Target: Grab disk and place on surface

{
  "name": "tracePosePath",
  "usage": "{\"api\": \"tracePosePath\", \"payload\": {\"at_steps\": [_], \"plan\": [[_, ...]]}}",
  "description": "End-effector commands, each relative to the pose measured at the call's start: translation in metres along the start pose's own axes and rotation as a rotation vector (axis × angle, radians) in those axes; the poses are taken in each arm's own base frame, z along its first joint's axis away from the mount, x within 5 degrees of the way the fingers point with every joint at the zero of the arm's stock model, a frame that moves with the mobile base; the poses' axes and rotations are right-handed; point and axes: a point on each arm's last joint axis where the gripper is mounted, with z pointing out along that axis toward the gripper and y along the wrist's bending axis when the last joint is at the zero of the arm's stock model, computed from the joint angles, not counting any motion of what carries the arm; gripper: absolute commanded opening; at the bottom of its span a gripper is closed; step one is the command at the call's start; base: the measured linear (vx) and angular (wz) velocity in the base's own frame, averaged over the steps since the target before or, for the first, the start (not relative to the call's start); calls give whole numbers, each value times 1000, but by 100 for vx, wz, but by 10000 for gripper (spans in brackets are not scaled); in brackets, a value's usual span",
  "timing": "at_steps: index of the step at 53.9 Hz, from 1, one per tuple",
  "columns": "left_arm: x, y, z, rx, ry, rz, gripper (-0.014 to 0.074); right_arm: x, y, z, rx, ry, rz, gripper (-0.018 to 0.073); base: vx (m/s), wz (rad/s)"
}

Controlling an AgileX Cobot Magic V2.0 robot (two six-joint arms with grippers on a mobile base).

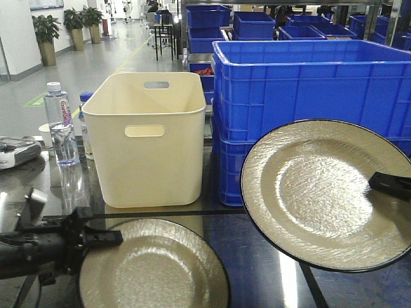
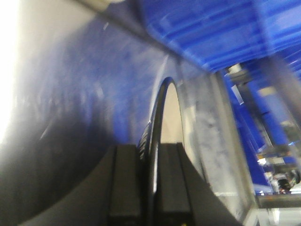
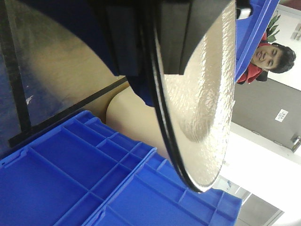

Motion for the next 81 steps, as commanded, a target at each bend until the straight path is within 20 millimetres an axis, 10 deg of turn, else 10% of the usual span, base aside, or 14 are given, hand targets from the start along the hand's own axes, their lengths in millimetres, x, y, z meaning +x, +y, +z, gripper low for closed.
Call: {"api": "tracePosePath", "payload": {"at_steps": [1,35,52,64,81], "plan": [[-7,-25,5,119,-71,-48,38,-11,26,-8,-144,-79,33,-9,0,0],[-10,-14,13,-46,-133,411,601,-7,30,-8,-186,-37,26,-9,0,0],[-30,-58,-65,21,-321,547,480,2,31,8,-155,-21,-37,-9,0,0],[-6,-109,-128,-18,-382,746,-10,35,26,57,-101,91,8,-9,0,0],[16,-134,-149,-9,-394,833,-7,96,41,138,-96,305,-92,15,0,0]]}}
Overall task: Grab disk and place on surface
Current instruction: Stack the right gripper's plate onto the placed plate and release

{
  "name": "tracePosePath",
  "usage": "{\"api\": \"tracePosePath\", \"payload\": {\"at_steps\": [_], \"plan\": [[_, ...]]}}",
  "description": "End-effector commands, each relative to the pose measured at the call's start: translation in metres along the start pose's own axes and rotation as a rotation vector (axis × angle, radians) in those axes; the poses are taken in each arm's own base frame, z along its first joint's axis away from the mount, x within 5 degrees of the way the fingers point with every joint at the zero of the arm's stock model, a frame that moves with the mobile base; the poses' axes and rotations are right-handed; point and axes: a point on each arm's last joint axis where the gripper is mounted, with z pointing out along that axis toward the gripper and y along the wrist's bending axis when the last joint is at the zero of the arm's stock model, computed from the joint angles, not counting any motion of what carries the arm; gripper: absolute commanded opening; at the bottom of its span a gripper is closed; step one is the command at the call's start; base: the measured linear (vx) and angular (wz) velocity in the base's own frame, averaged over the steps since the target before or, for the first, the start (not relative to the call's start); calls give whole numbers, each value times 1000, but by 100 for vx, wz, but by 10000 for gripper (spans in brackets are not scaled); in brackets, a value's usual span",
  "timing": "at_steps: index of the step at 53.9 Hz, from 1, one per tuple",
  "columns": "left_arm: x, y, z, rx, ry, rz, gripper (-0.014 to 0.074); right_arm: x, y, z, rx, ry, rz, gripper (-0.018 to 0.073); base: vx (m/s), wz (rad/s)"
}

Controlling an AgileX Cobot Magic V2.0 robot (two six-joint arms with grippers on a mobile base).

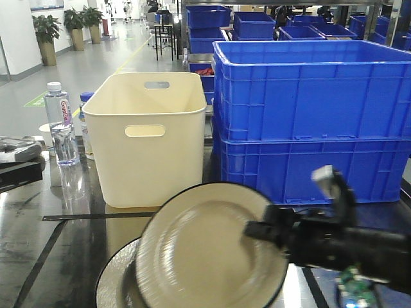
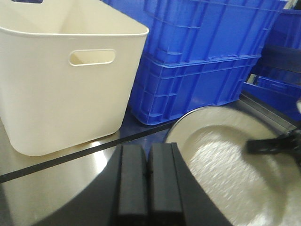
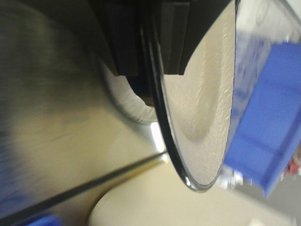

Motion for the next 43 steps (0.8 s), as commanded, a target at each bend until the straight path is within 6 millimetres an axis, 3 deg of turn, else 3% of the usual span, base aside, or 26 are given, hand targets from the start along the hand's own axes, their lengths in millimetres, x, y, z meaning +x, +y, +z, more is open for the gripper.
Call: {"api": "tracePosePath", "payload": {"at_steps": [1,5,12,21,28,35,43], "plan": [[-14,-10,-7,34,-66,-13,-7,-13,37,6,-142,-53,33,25,0,0],[-14,-11,-7,48,-59,-29,-7,-10,42,20,-158,-26,11,74,0,0],[-13,-12,-7,52,-57,-55,-7,-9,45,35,-175,-2,-26,241,0,0],[-13,-12,-7,56,-53,-53,-7,-10,40,37,-148,-11,-61,517,0,0],[-12,-12,-7,55,-45,-54,-7,-14,36,36,-97,-51,-249,672,0,0],[-8,-10,-6,31,3,-56,-7,-26,30,26,26,-128,-465,697,0,0],[4,1,-7,-95,130,-75,-5,-51,27,-8,208,-241,-607,643,0,0]]}}
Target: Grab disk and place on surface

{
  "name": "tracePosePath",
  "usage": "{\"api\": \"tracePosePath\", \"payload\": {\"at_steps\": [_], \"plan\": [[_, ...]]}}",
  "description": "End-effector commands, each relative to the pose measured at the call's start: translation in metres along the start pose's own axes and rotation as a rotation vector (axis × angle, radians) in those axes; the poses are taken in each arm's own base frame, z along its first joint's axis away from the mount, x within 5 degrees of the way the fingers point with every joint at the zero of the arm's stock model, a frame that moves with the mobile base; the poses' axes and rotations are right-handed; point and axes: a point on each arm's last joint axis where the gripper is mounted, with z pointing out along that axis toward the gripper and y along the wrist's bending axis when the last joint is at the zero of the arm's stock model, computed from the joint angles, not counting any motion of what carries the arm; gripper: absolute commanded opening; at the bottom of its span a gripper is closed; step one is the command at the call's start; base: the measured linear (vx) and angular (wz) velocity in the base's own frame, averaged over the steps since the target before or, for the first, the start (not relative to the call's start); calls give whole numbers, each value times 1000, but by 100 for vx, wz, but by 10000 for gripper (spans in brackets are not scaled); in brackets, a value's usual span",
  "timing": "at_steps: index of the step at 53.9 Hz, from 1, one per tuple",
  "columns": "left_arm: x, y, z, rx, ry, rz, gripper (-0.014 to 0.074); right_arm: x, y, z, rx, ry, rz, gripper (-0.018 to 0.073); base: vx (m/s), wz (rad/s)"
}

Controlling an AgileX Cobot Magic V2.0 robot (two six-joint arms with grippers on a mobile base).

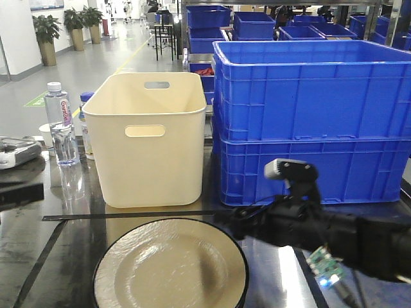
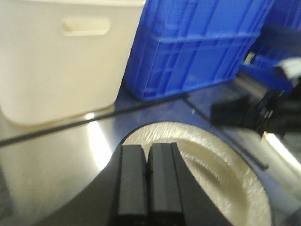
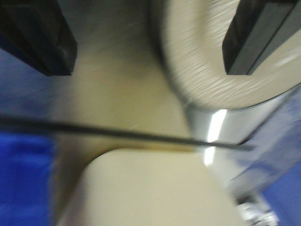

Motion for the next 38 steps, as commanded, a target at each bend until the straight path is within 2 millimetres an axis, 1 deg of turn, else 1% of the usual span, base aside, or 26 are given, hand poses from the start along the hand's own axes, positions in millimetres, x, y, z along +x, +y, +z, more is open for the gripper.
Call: {"api": "tracePosePath", "payload": {"at_steps": [1,5,6,10,13,15,16,18,22,25,28,30,34,38], "plan": [[-6,3,-7,-104,11,-42,-5,-38,0,-34,78,-133,-89,633,0,0],[2,17,-11,-266,92,-77,-3,-52,-1,-59,141,-184,-165,548,0,0],[4,21,-12,-316,116,-60,-4,-54,0,-63,151,-190,-192,527,0,0],[9,36,-19,-491,168,-63,-1,-66,9,-88,176,-237,-285,384,0,0],[10,46,-26,-622,189,-30,-1,-70,16,-105,187,-260,-353,252,0,0],[10,51,-30,-694,192,-9,-1,-72,22,-120,192,-282,-380,143,0,0],[9,54,-32,-731,192,-1,-1,-72,24,-125,193,-291,-385,105,0,0],[8,57,-35,-783,188,7,-1,-72,30,-139,195,-313,-394,-8,0,0],[7,60,-41,-850,181,18,-1,-70,37,-159,192,-350,-358,-15,0,0],[5,56,-44,-853,164,28,-1,-65,42,-175,188,-373,-333,-11,0,0],[1,48,-51,-843,112,36,-1,-57,46,-187,186,-386,-313,-9,0,0],[-3,41,-56,-832,61,43,-1,-49,48,-197,187,-392,-310,-9,0,0],[-13,21,-70,-791,-75,59,-1,-33,49,-209,192,-393,-304,-9,0,0],[-21,-5,-86,-723,-208,119,-1,-16,49,-219,205,-400,-299,-9,0,0]]}}
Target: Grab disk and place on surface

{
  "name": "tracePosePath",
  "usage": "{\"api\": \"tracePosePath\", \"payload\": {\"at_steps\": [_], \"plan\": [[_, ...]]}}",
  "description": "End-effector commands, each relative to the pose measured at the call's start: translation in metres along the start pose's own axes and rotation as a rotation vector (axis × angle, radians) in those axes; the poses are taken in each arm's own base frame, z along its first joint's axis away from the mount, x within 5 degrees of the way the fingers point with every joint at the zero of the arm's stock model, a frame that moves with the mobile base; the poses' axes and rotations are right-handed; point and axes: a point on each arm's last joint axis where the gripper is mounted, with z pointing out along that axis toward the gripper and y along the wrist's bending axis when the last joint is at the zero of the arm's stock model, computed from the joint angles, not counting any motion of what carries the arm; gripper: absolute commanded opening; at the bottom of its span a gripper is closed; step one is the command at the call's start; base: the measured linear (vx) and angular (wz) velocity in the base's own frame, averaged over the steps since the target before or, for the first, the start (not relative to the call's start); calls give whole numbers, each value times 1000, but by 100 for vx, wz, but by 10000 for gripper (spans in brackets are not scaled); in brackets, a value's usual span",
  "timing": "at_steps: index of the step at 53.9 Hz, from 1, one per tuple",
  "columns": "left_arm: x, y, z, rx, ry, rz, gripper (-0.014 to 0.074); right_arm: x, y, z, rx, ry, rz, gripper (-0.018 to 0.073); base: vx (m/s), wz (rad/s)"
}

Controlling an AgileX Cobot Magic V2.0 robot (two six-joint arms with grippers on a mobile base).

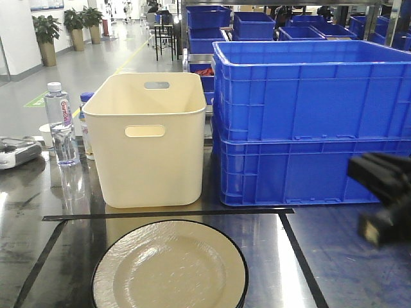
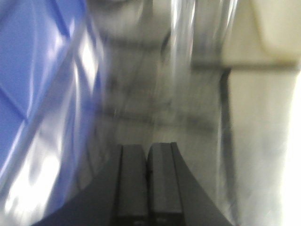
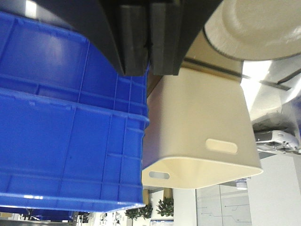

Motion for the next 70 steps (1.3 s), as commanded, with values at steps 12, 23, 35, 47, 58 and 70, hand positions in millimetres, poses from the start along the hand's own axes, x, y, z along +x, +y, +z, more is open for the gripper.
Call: {"api": "tracePosePath", "payload": {"at_steps": [12,23,35,47,58,70], "plan": [[18,-30,-105,316,-454,114,-1,29,2,-50,84,-80,28,-9,0,0],[99,-44,-98,529,-382,12,-1,30,2,-56,105,-105,32,-9,0,0],[142,-39,-62,459,-305,-111,-1,29,0,-57,124,-115,32,-9,0,0],[145,-40,-60,465,-289,-109,-1,29,0,-56,121,-115,34,-9,0,0],[145,-40,-60,466,-285,-109,-1,29,0,-56,121,-115,34,-9,0,0],[145,-40,-60,466,-285,-109,-1,29,0,-56,121,-115,34,-9,0,0]]}}
